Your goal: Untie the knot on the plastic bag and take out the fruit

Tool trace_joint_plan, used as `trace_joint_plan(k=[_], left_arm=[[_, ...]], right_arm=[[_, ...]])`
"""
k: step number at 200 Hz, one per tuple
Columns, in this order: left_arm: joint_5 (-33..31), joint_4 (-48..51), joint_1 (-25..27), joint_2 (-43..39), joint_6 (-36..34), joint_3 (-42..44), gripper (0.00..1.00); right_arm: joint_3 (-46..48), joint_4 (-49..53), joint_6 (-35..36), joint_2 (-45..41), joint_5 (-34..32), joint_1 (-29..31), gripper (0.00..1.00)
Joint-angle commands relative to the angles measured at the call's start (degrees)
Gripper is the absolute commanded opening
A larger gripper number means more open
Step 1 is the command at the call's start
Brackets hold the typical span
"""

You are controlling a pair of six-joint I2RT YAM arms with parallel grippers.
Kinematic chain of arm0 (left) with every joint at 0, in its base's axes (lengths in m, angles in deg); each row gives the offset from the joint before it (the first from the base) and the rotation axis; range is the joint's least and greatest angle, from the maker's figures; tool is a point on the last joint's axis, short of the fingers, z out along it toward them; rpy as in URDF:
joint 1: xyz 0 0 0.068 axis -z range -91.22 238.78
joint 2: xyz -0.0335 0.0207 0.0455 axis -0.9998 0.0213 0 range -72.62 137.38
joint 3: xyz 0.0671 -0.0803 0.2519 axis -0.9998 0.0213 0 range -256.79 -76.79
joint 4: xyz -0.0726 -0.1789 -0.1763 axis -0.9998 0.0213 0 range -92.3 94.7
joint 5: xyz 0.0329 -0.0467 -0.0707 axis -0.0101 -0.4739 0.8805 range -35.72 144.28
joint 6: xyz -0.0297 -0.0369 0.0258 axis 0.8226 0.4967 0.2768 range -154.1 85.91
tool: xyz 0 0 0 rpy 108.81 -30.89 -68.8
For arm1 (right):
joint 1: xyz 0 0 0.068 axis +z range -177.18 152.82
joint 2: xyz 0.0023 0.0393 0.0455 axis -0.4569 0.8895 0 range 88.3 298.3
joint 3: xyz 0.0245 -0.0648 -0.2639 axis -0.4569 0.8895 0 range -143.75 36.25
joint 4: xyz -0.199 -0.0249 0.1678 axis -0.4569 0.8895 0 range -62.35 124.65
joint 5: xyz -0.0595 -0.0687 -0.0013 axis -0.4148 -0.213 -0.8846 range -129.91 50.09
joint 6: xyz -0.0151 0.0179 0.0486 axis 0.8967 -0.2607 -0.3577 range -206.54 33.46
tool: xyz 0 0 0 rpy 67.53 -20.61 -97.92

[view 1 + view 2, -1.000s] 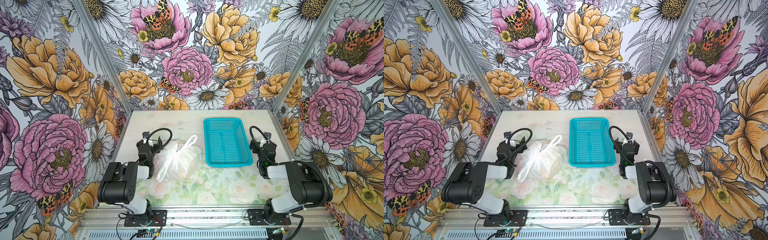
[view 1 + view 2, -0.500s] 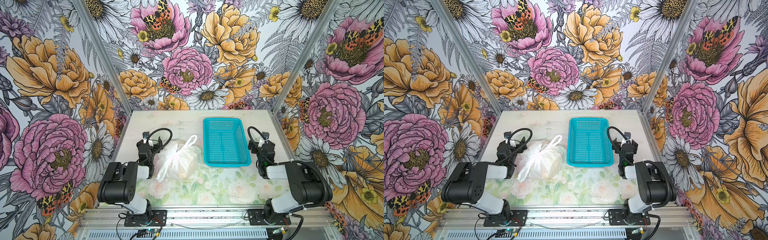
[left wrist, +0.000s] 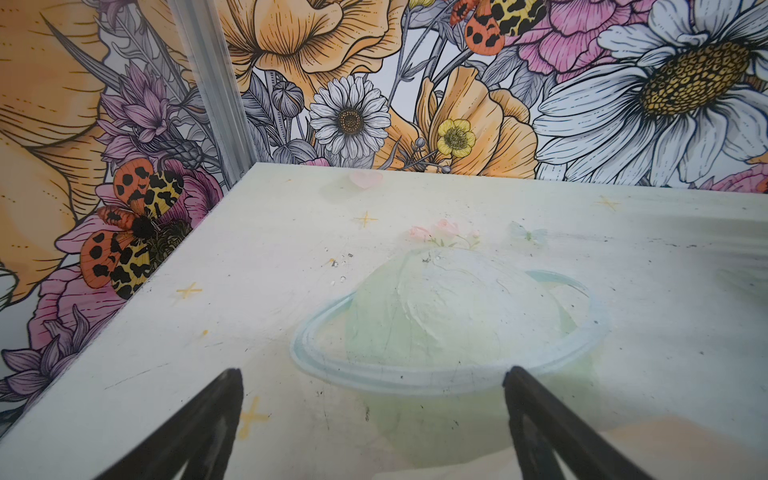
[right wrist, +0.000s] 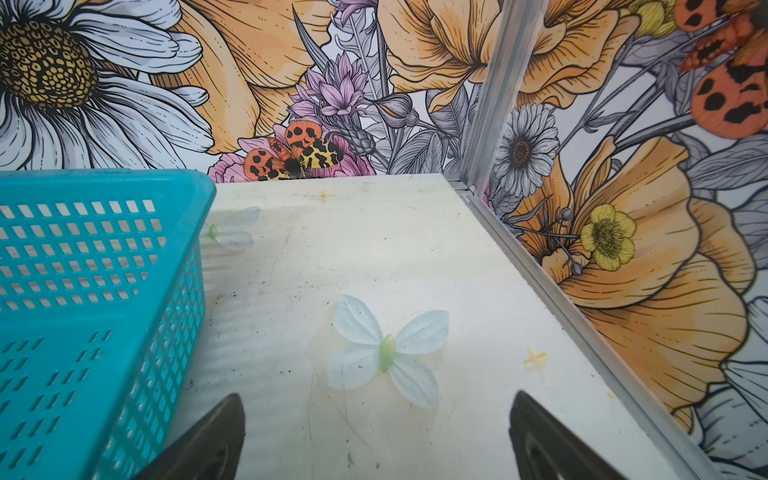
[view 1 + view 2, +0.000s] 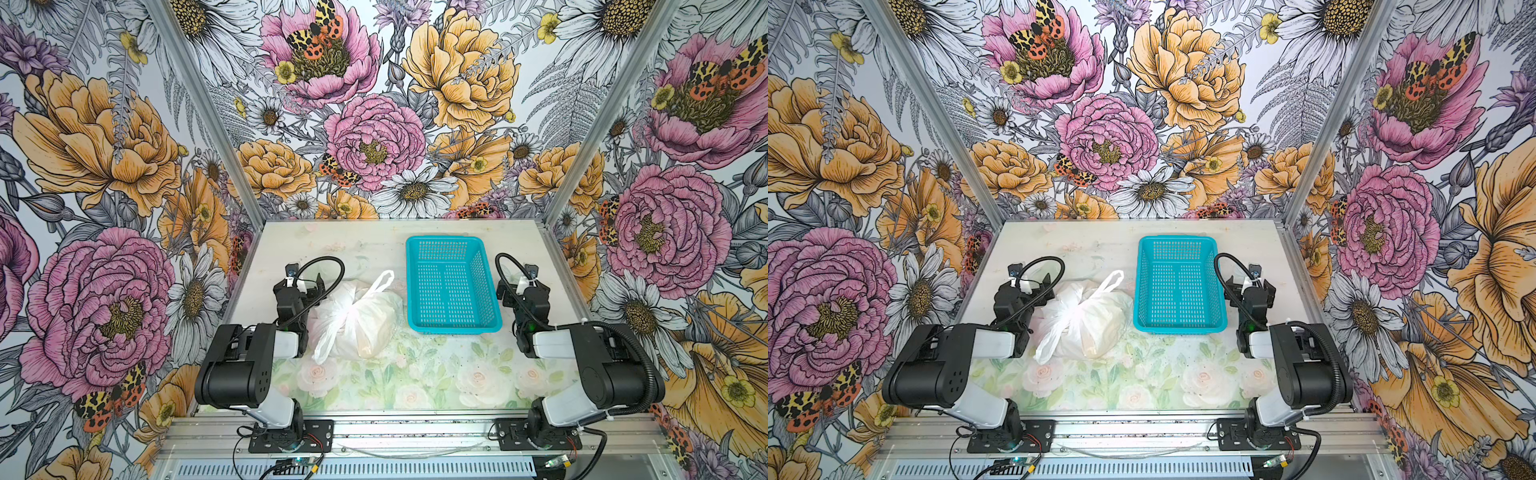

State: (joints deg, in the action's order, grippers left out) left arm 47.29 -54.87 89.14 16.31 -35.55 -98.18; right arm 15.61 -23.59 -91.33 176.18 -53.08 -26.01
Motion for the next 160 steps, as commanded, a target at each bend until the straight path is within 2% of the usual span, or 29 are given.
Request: trace_joint_plan(k=[1, 12, 23, 48, 65, 74, 92, 100, 109, 117, 129, 141, 160], left_arm=[[-0.5, -1.4, 0.3, -0.2, 0.1, -0.1, 0.99], [-1.9, -1.4, 1.0, -0.8, -0.1, 0.1, 0.99], [-7.6, 1.3, 2.5, -3.8, -0.5, -0.3, 0.99], [-16.1, 19.6, 6.3, -14.7, 0.8, -4.6, 0.99], [-16.9, 35.7, 6.4, -21.7, 5.5, -9.8, 0.99], [-17.0, 42.1, 6.2, -24.7, 6.9, -12.8, 0.99], [-14.4, 53.7, 4.6, -29.7, 13.5, -18.8, 0.99], [-11.4, 61.4, 3.4, -31.6, 18.5, -22.3, 0.99], [-7.3, 65.5, 2.6, -33.7, 19.9, -24.1, 0.99], [-5.4, 66.3, 2.6, -36.3, 21.0, -23.6, 0.99], [-3.7, 67.2, 2.2, -41.9, 27.0, -20.4, 0.99], [-3.2, 67.3, 1.3, -49.1, 33.0, -15.7, 0.99], [5.5, 62.1, -1.1, -57.8, 34.2, -9.4, 0.99]], right_arm=[[0.4, -1.1, 0.6, -2.7, -1.3, 0.8, 1.00], [0.5, 2.2, 0.3, -6.6, -5.7, 1.7, 0.99], [-0.1, 5.9, 0.2, -10.0, -8.8, 2.6, 0.99], [-0.9, 10.8, -0.1, -15.3, -14.4, 4.6, 0.99], [-2.2, 16.5, -3.3, -20.3, -15.3, 4.5, 1.00], [-3.3, 20.2, -6.3, -23.2, -17.8, 4.4, 0.99], [-8.2, 32.4, -16.8, -30.7, -18.4, 3.4, 1.00], [-11.2, 39.4, -24.0, -34.1, -15.1, 2.2, 0.99], [-12.5, 41.4, -26.8, -36.8, -8.2, 1.0, 0.99], [-12.2, 42.0, -25.6, -39.7, 1.0, 0.1, 0.99], [-10.7, 41.4, -24.5, -44.0, 10.2, -0.9, 1.00], [-9.4, 41.8, -24.4, -48.2, 15.9, -1.6, 1.00], [-9.2, 45.8, -24.6, -53.9, 24.9, -1.6, 1.00]])
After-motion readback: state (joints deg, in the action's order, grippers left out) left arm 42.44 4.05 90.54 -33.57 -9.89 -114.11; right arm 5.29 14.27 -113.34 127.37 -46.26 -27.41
